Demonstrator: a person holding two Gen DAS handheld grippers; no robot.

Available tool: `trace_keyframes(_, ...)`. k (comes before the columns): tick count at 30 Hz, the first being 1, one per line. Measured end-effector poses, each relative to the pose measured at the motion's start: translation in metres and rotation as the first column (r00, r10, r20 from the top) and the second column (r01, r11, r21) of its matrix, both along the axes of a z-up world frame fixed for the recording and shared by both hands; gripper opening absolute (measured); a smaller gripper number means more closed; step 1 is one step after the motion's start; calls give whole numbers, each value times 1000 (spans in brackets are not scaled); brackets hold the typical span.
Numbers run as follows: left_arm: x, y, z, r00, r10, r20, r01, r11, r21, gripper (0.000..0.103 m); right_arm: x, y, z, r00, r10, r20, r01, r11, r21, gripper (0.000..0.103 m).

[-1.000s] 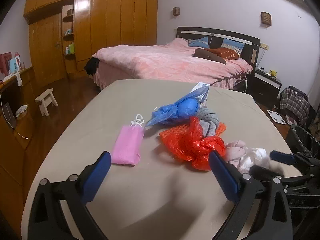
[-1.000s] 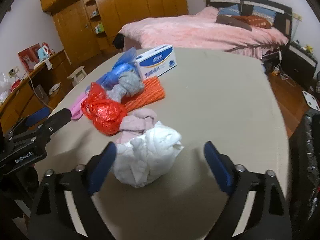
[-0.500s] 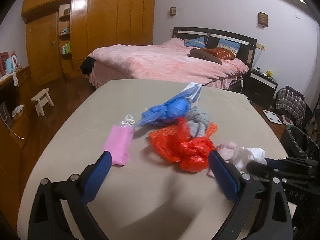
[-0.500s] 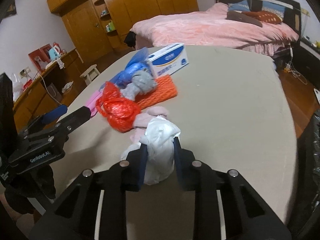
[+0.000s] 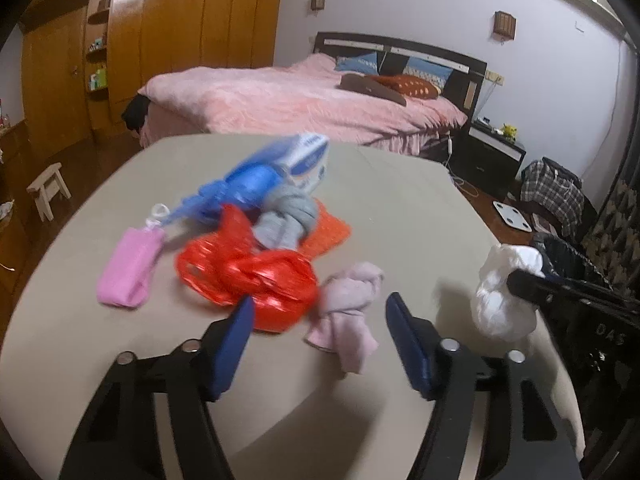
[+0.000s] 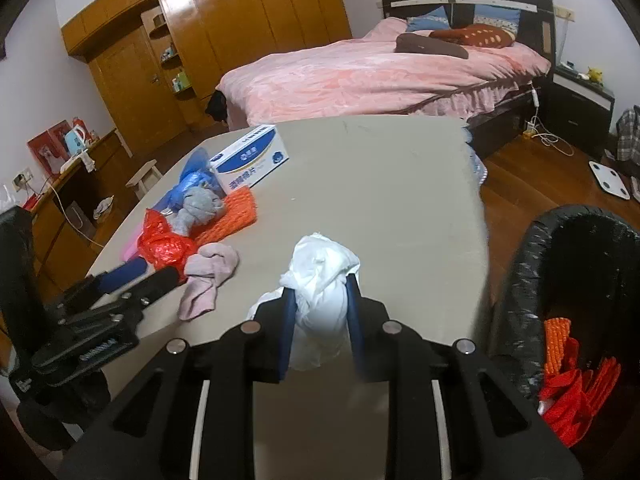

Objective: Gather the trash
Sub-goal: 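Grasp the white tissue ball with the right tool while the left tool grasps the pink sock, then carry tissue and pink sock over the bin and open both tools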

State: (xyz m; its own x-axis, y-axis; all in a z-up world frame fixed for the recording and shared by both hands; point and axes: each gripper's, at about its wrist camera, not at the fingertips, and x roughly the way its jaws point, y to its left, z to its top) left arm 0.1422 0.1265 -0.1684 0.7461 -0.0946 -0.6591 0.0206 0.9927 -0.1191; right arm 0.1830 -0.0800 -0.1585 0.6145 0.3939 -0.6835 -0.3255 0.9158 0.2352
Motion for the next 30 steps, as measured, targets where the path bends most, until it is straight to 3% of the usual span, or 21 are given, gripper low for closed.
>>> trace_keyframes(8, 14, -22, -12, 997, -20, -71, 21, 1000, 6, 41, -2, -9, -4, 1000, -5, -4, 5, 1000, 6, 23)
trace_keyframes(22, 14, -38, -17, 994, -21, -112, 27, 998, 55, 40, -3, -12, -4, 1000, 0, -4, 0, 1000, 13, 23)
trace_keyframes(25, 21, -37, -20, 992, -15, -127, 22, 998, 55, 28, -3, -14, -2, 1000, -5, -1, 5, 1000, 14, 23)
trace_keyframes(27, 24, -38, -20, 992, -10, -129, 18, 998, 63, 14, -3, -16, -1, 1000, -12, -2, 12, 1000, 15, 23)
trace_keyframes(30, 23, -41, -16, 994, -20, -112, 27, 998, 65, 6, -5, -17, 2, 1000, -16, 6, 16, 1000, 14, 23)
